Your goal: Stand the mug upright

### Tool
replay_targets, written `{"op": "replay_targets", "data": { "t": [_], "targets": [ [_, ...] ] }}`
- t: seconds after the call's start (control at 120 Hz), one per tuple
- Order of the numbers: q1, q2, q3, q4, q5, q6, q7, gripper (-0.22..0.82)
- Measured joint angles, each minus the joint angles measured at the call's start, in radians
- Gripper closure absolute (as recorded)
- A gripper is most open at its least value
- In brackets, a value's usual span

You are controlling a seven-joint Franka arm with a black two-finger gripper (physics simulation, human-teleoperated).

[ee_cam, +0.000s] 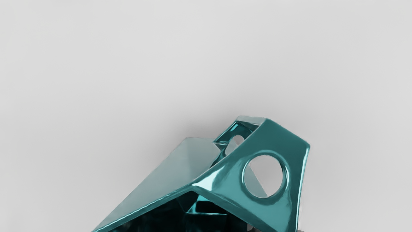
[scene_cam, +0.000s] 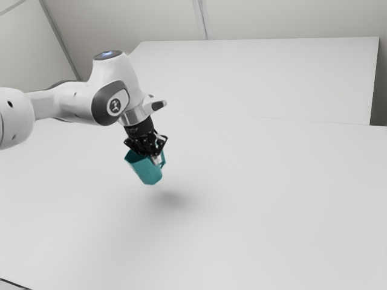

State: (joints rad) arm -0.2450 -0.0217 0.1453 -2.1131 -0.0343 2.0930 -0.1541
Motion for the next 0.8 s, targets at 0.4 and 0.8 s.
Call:
{"op": "replay_targets", "data": {
  "t": [0.4, 0.8],
  "targets": [
    [-0.035, 0.101, 0.004, -0.015, 0.095, 0.088, -0.013, 0.79],
    [-0.058, 0.154, 0.004, -0.030, 0.091, 0.151, -0.020, 0.78]
  ]
}}
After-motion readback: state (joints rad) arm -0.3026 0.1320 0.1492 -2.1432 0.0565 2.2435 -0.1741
